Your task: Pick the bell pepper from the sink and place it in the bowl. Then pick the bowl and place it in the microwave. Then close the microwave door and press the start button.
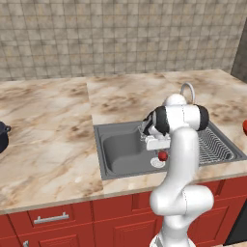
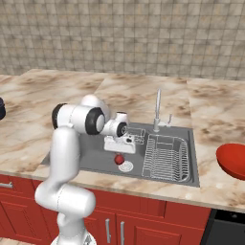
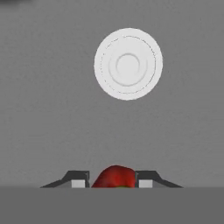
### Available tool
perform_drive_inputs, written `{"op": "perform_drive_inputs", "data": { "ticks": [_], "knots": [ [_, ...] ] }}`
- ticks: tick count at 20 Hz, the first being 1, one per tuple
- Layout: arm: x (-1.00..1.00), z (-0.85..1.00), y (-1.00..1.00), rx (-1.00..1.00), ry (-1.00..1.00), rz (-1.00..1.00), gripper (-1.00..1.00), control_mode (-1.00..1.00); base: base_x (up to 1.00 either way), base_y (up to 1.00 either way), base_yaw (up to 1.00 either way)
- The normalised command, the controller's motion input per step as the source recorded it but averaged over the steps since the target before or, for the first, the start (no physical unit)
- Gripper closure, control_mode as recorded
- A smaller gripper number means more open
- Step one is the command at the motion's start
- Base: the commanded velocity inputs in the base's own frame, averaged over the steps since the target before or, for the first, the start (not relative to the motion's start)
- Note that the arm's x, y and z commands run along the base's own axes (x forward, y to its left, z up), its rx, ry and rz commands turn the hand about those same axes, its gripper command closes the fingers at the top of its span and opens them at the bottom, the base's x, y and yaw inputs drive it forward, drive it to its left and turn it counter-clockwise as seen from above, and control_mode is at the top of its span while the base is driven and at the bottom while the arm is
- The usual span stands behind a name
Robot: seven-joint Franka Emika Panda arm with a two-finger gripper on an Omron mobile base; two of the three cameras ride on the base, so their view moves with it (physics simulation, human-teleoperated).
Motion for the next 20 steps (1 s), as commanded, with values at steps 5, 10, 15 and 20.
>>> {"op": "perform_drive_inputs", "data": {
  "ticks": [5,10,15,20],
  "knots": [
    [-0.21,1.00,0.00,0.00,-0.15,0.00,1.00,-1.00,0.00,0.00,0.00],
    [-0.42,1.00,-0.09,-0.04,-0.17,0.00,1.00,-1.00,0.00,0.00,0.00],
    [-0.57,1.00,-0.30,-0.21,-0.12,0.00,1.00,-1.00,0.00,0.00,0.00],
    [-0.61,1.00,-0.55,-0.28,-0.10,0.00,1.00,-1.00,0.00,0.00,0.00]
  ]
}}
